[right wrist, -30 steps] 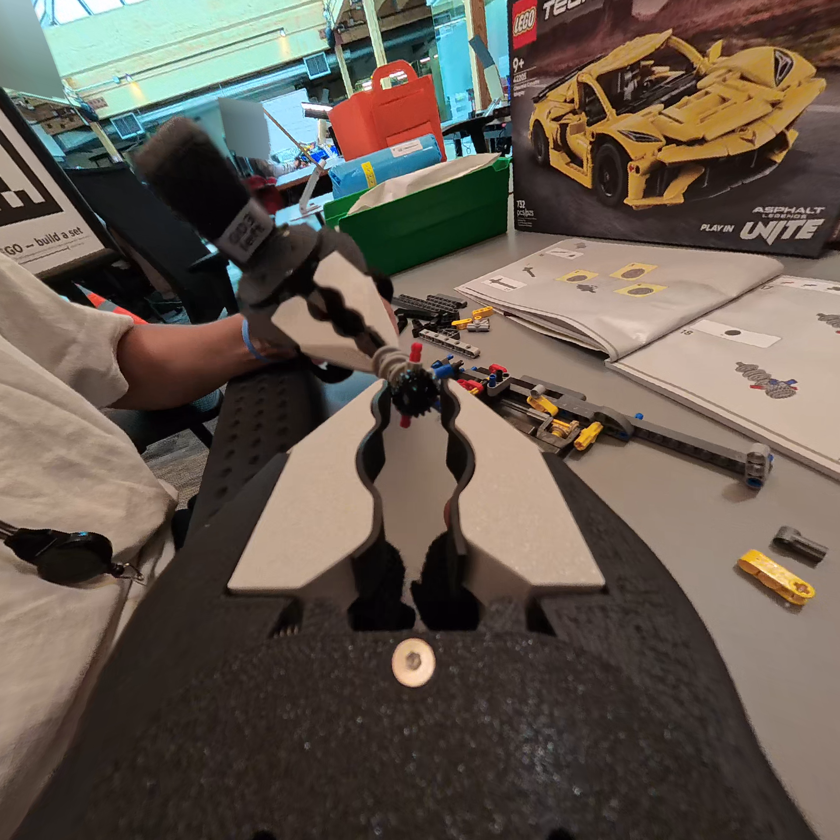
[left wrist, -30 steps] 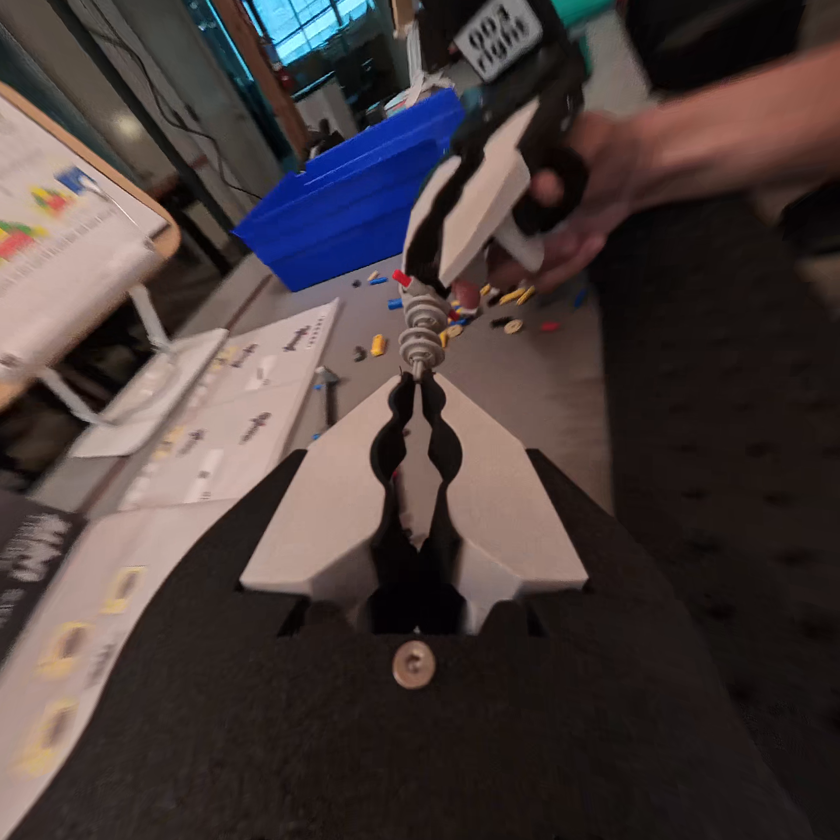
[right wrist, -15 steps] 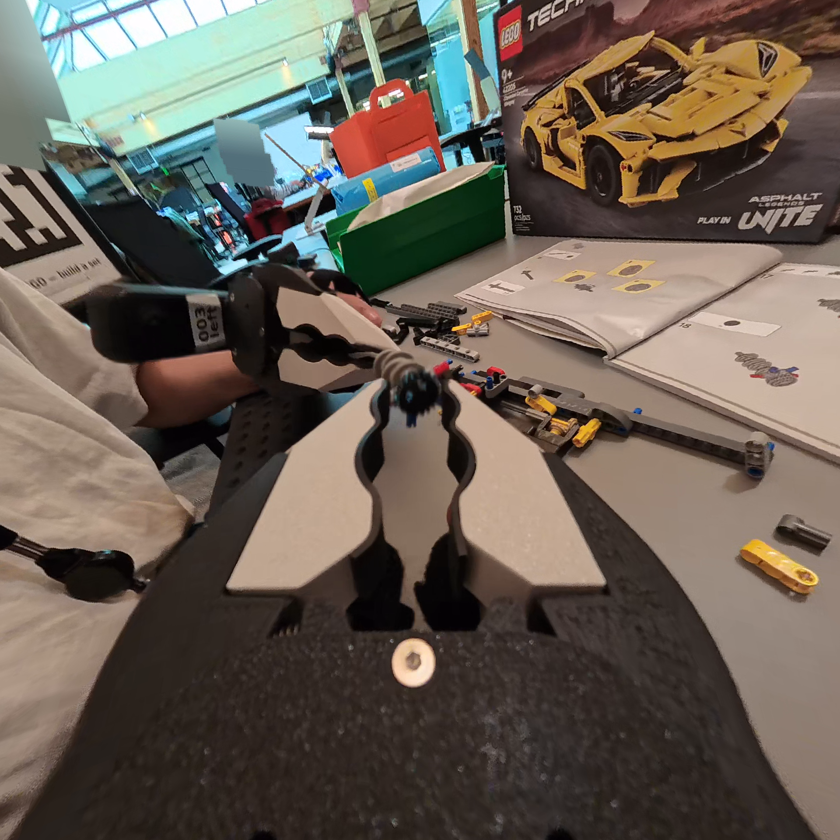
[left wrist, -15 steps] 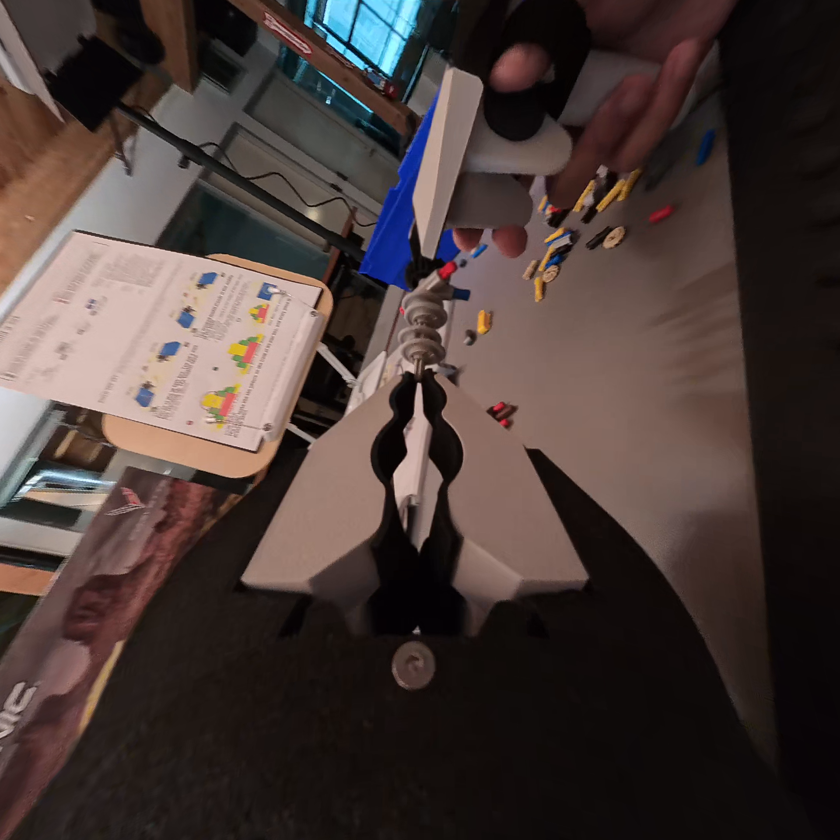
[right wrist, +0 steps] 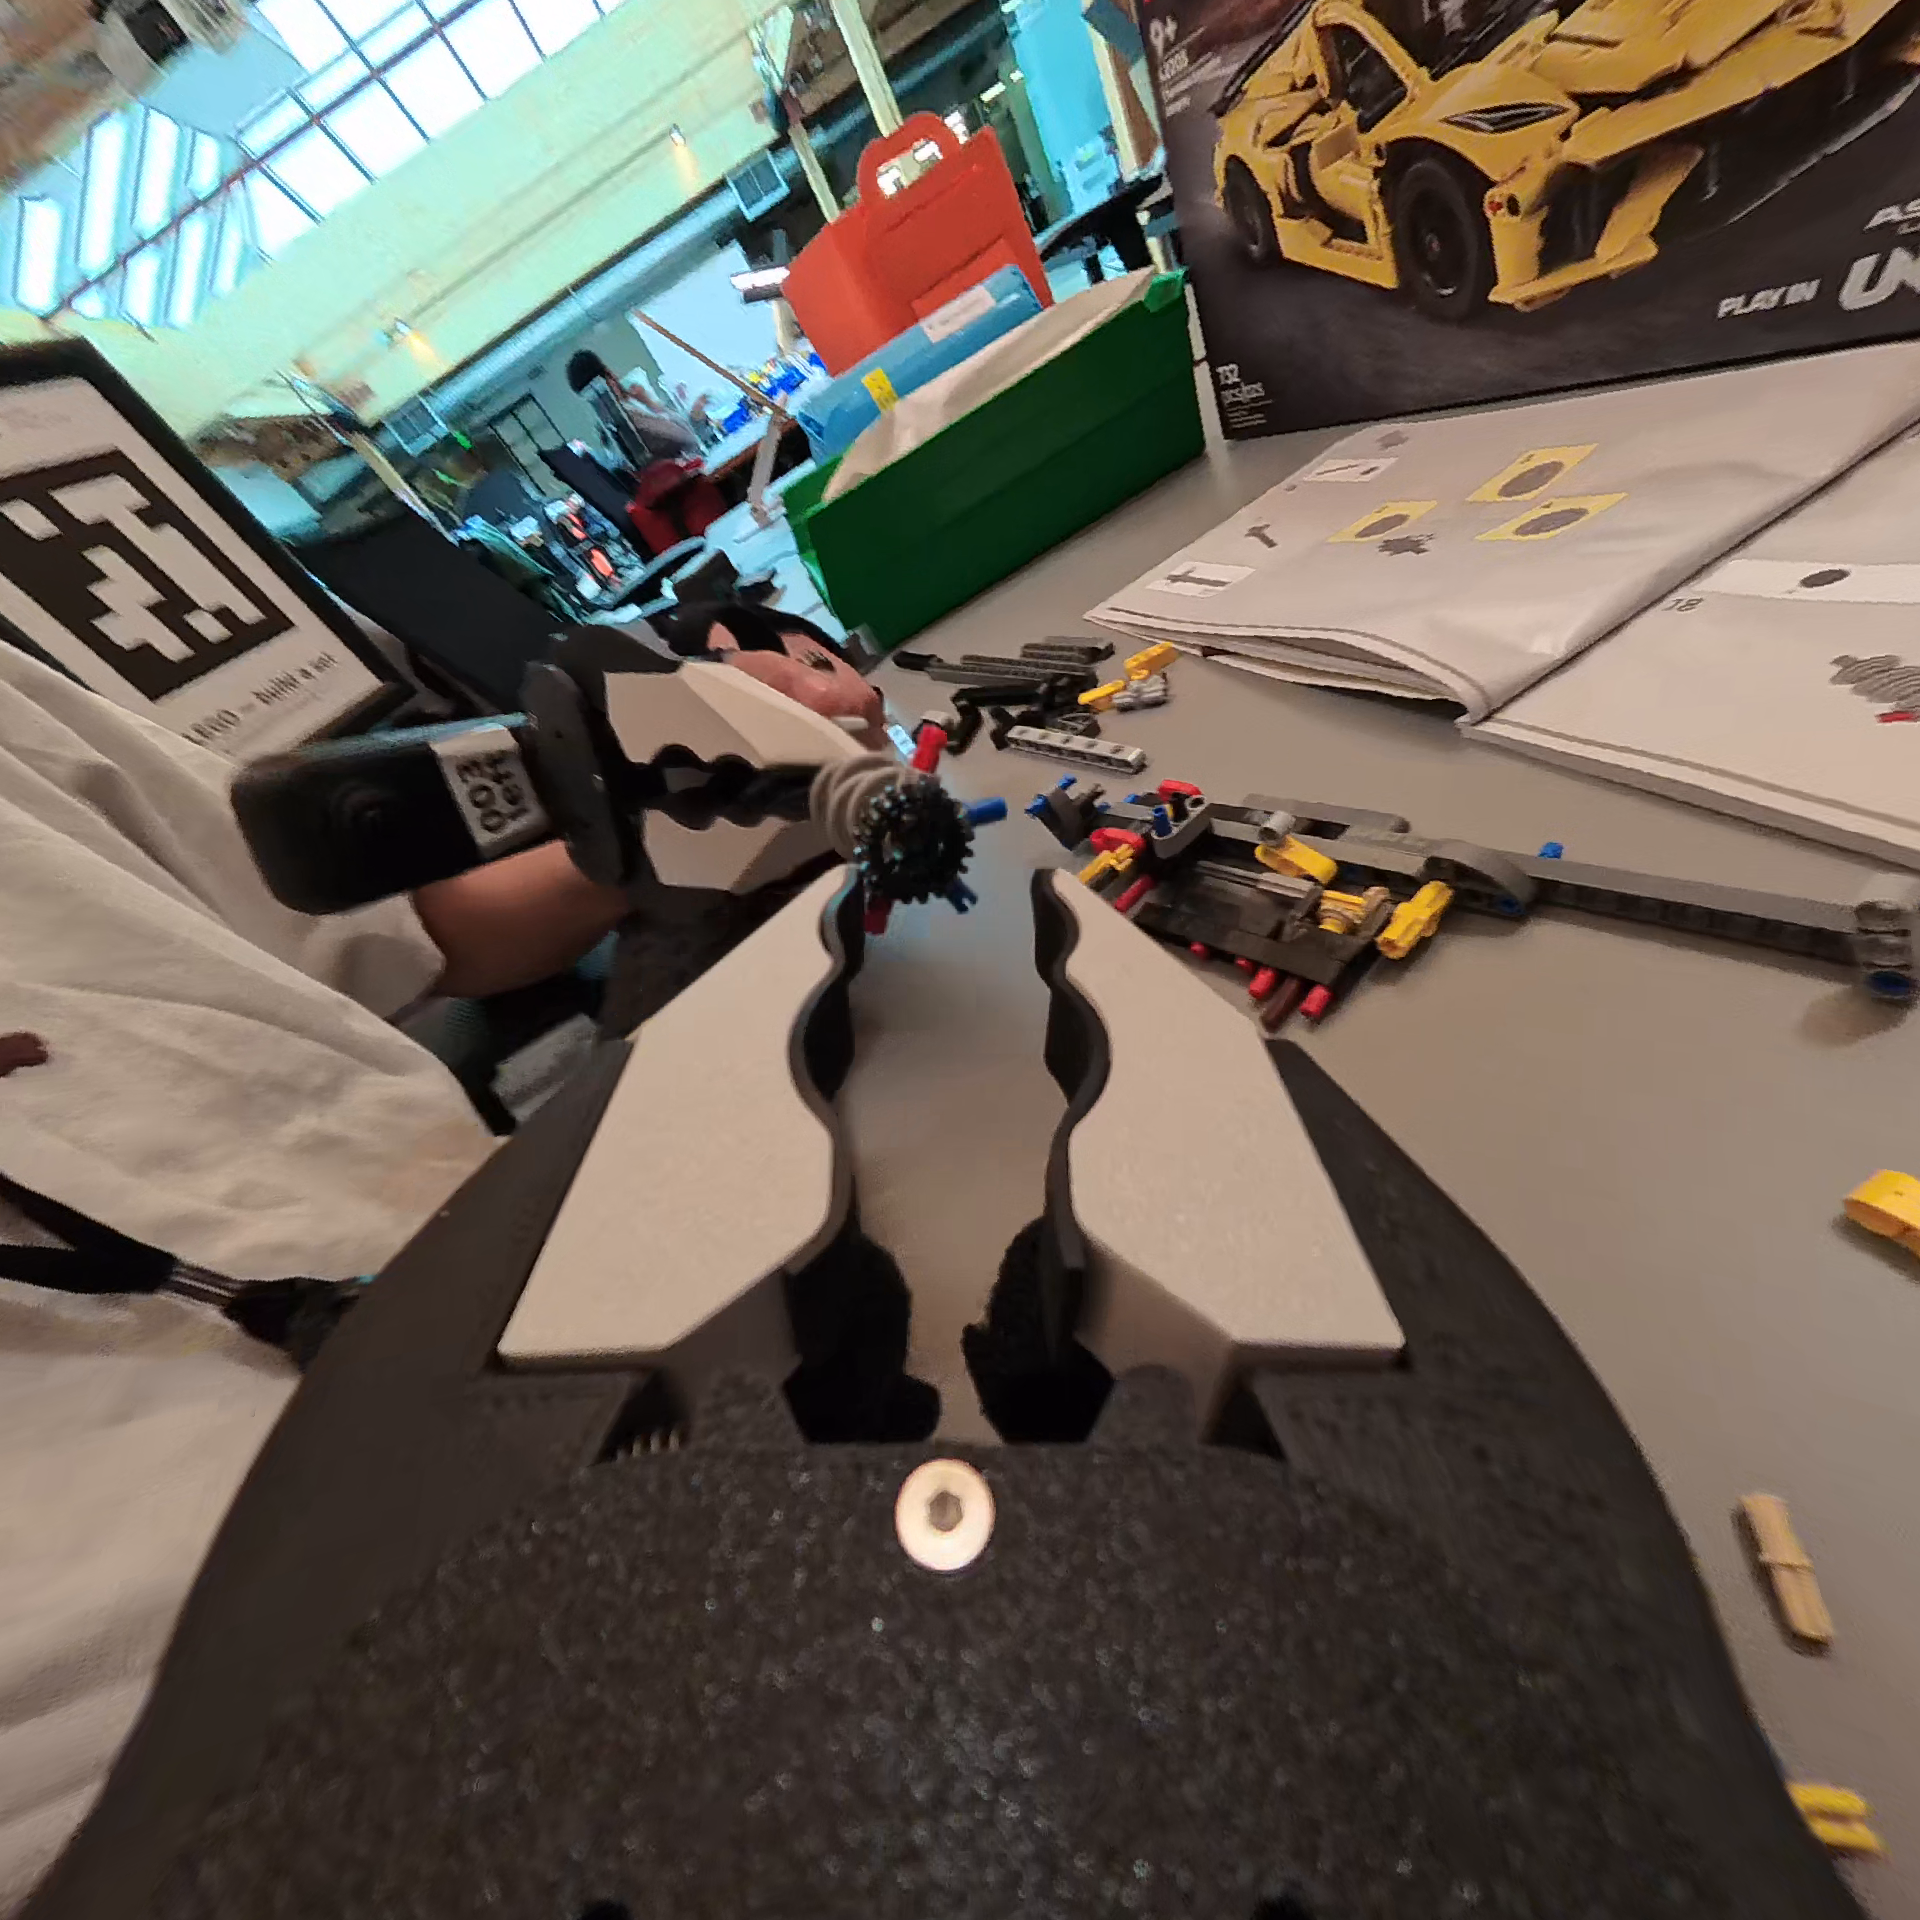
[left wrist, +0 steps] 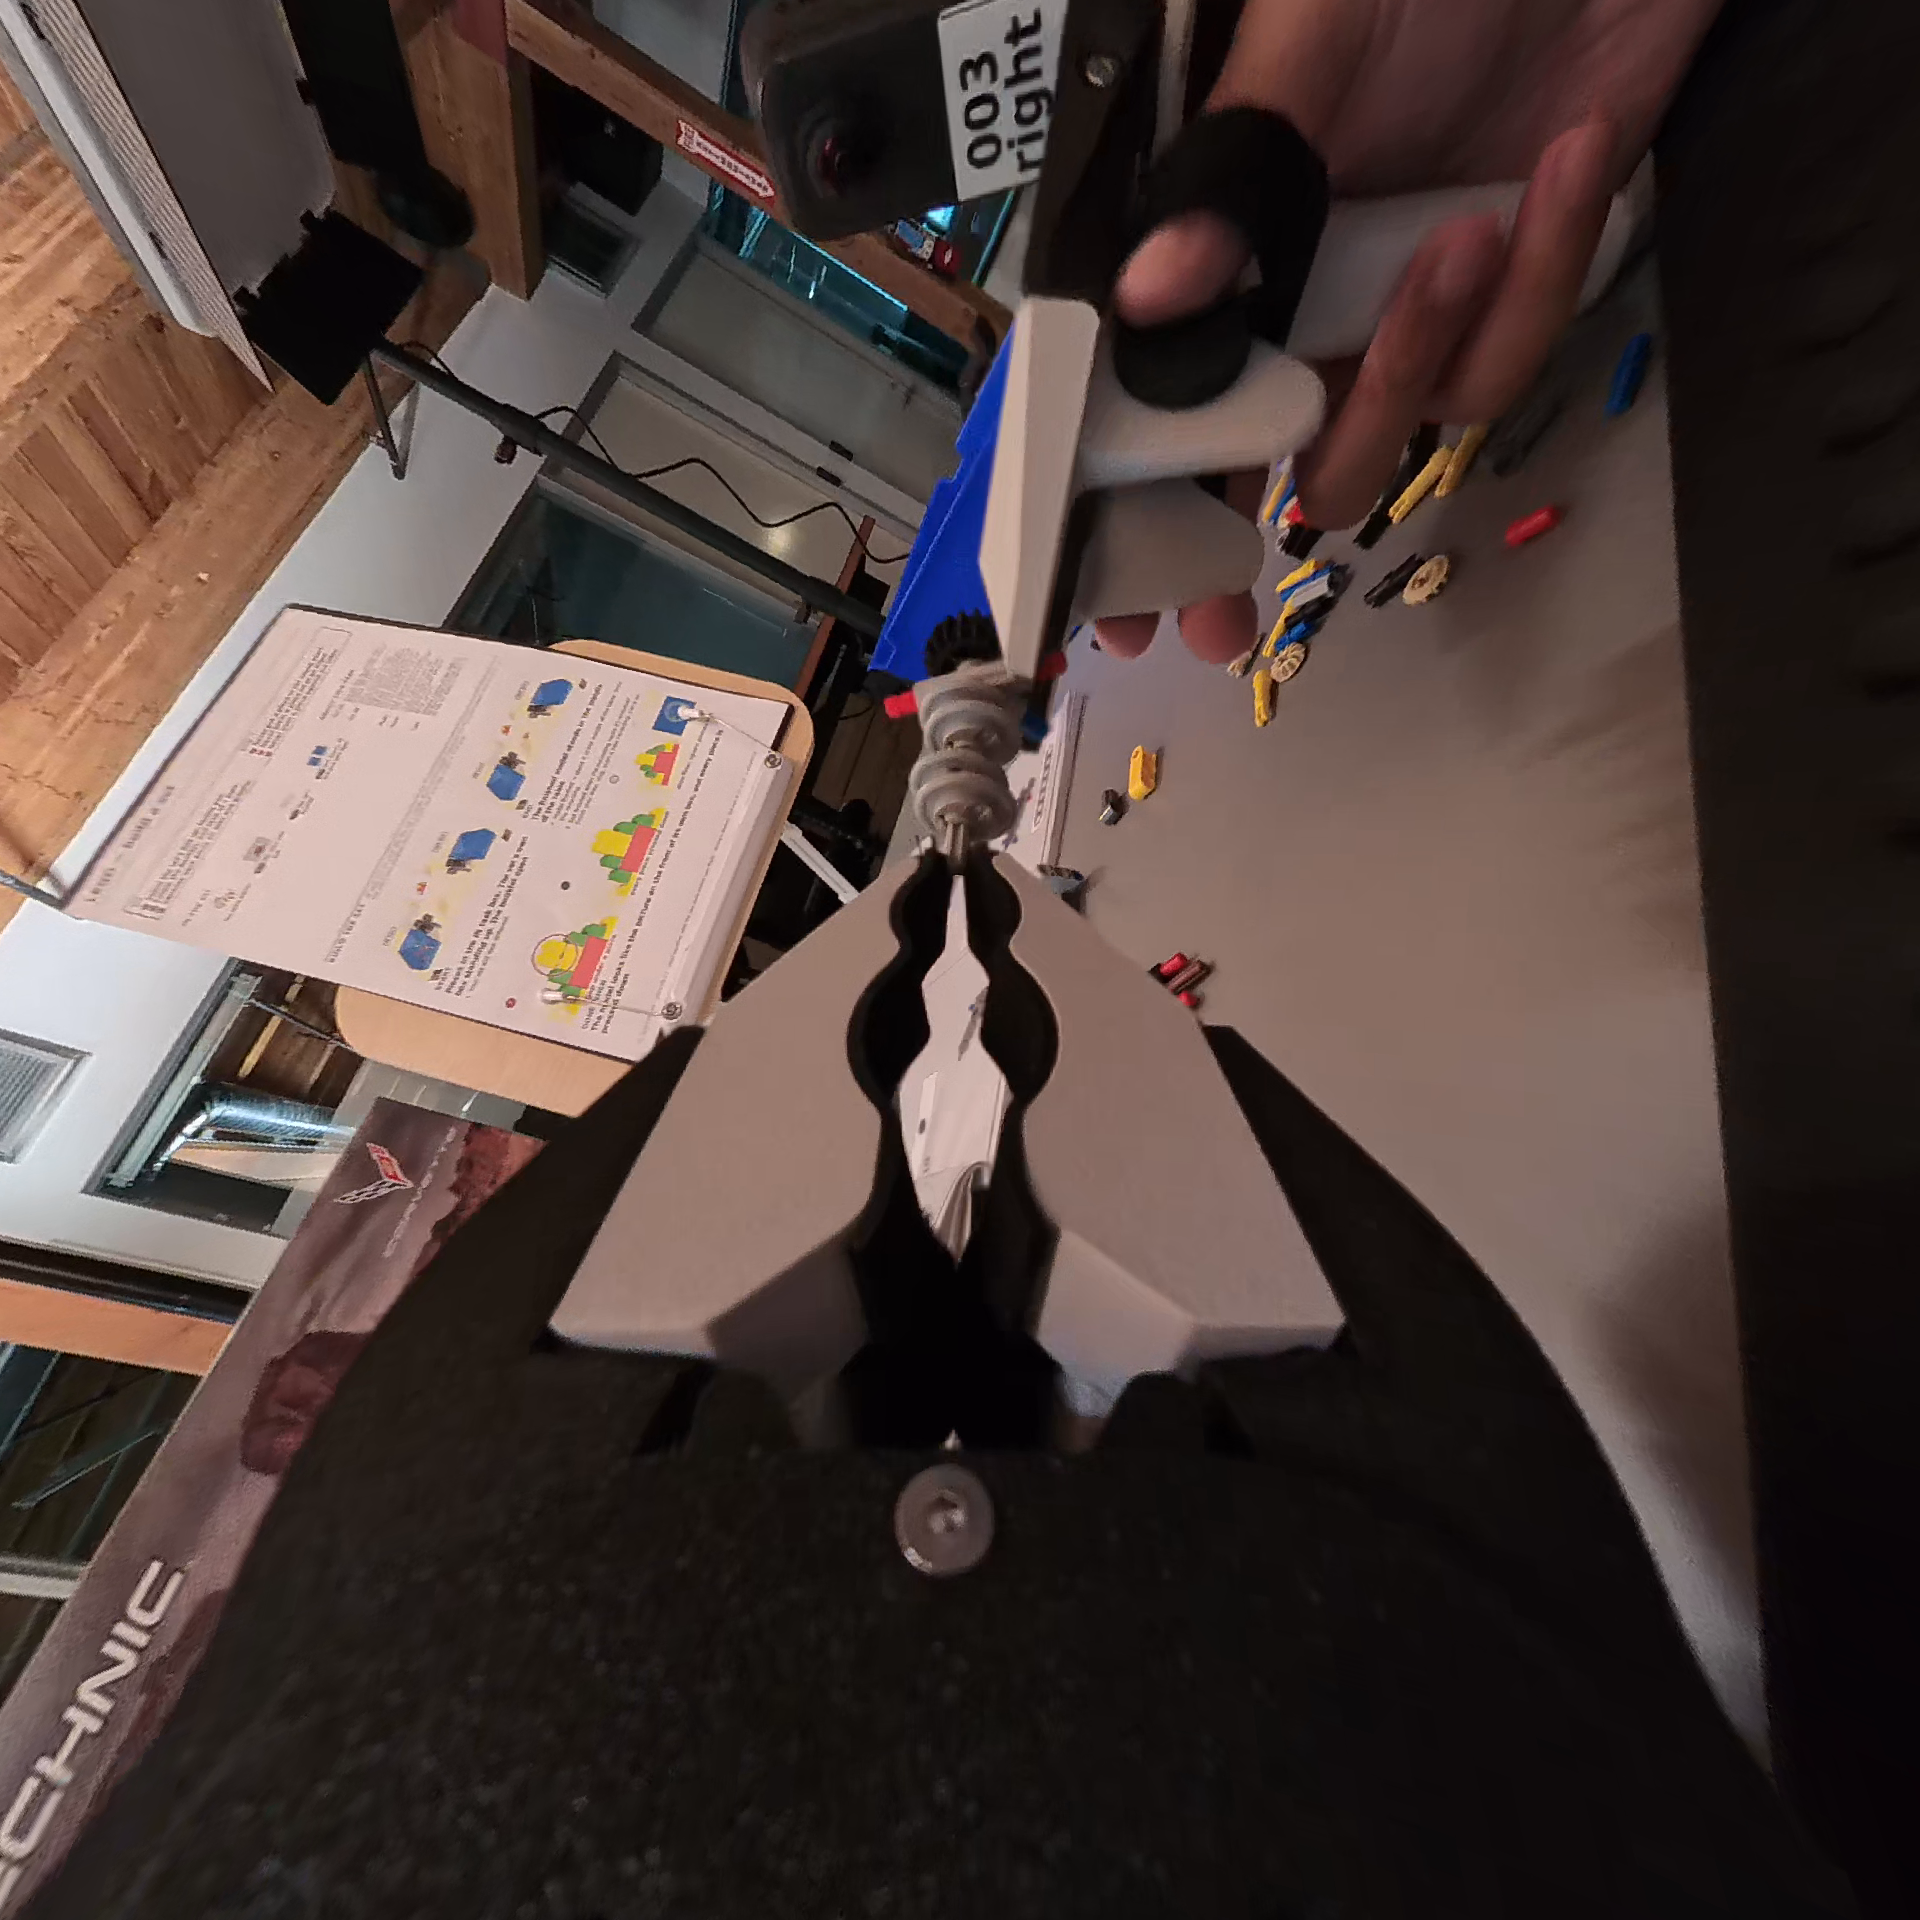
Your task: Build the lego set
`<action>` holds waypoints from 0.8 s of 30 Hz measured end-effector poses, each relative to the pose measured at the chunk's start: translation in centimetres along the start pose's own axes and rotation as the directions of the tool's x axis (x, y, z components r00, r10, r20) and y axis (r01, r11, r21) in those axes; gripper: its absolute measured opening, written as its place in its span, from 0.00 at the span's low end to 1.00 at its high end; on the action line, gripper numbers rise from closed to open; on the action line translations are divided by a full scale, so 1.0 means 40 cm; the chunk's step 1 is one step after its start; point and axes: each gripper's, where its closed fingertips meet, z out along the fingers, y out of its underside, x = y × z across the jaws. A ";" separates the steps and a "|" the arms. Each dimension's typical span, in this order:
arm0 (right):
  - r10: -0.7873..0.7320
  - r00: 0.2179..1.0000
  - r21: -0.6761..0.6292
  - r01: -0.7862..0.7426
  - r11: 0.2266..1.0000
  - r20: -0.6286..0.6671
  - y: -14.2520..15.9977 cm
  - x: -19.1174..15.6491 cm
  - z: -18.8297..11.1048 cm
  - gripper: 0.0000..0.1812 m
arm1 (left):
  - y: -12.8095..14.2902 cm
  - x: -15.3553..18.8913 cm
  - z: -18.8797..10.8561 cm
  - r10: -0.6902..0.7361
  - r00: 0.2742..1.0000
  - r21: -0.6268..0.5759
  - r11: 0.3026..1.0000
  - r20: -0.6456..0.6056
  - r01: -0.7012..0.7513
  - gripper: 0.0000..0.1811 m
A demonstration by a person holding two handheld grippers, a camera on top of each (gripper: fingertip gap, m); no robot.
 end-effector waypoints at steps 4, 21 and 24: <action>-0.123 0.991 -0.014 0.123 0.992 -0.049 0.009 0.002 0.005 0.13 | -0.008 0.002 -0.004 -0.020 1.000 0.018 1.000 -0.009 0.020 0.01; -0.502 0.844 0.005 0.512 0.859 -0.190 -0.018 -0.019 -0.002 0.03 | 0.005 0.021 -0.002 -0.072 0.997 0.010 0.997 -0.033 0.073 0.01; -0.515 0.826 -0.005 0.528 0.849 -0.229 -0.023 -0.006 -0.008 0.02 | 0.018 0.019 -0.001 -0.128 0.991 -0.016 0.992 -0.041 0.127 0.00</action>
